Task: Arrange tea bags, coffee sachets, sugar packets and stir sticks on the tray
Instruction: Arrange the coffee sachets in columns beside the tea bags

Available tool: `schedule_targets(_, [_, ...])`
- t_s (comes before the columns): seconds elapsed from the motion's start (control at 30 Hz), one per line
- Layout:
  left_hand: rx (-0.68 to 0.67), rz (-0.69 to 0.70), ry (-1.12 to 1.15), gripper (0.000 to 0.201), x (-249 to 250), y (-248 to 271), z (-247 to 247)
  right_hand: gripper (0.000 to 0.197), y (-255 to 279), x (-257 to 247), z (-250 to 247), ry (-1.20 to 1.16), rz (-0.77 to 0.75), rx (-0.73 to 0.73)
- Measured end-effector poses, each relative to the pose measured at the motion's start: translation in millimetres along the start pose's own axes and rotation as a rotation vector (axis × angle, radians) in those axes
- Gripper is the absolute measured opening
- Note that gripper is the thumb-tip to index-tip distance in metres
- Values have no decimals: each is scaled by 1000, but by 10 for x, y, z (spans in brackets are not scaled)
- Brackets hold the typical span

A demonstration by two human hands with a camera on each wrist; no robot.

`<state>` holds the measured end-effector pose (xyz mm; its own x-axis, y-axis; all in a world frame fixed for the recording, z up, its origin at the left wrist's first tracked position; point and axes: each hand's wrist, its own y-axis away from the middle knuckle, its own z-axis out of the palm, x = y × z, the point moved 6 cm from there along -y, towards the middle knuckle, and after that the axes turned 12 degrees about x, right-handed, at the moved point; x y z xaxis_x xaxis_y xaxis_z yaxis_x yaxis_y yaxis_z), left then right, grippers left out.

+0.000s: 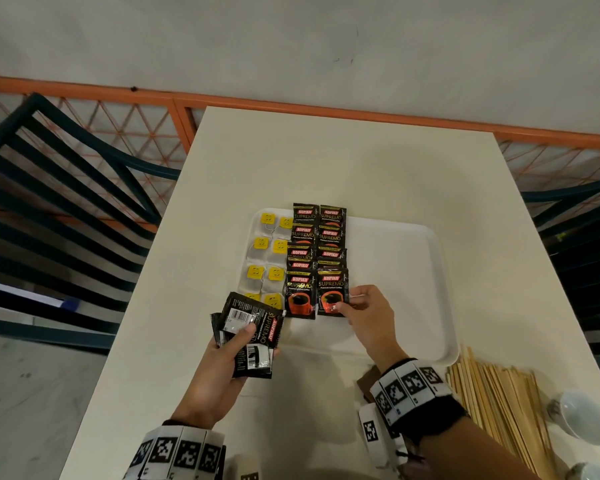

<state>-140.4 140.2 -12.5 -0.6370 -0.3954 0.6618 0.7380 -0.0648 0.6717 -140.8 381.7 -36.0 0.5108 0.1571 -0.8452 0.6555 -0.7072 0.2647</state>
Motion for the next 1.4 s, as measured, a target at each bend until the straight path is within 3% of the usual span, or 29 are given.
schedule_targets(0.2, [18,-11,-20,27,-9,-8,4,28,25,-58,11,142,-148,32])
schedule_targets(0.3, [12,-19,-39,26,-22,-8,20,25,112,-183,26,247,-320,70])
schedule_targets(0.4, [-13,-19,-78,21,-33,4,49,16,335,-428,139,176,-417,-139])
schedule_targets(0.53, [-67,-7,-142,22,-40,52,117,23,652,-605,332,121,-359,-506])
schedule_targets(0.63, [-117,13,-190,27,-43,83,152,25,766,-632,400,140,-328,-610])
schedule_targets(0.9, [-131,-21,-144,40,-75,50,77,6,653,-582,295,-84,0,-588])
schedule_targets(1.03, [-112,-9,-124,40,-42,44,57,28,538,-517,205,-240,158,-563])
schedule_targets(1.17, [-103,1,-122,44,0,64,48,4,397,-454,136,-140,50,-513])
schedule_targets(1.4, [-80,-17,-26,49,7,42,5,36,188,-276,223,-23,-88,-301])
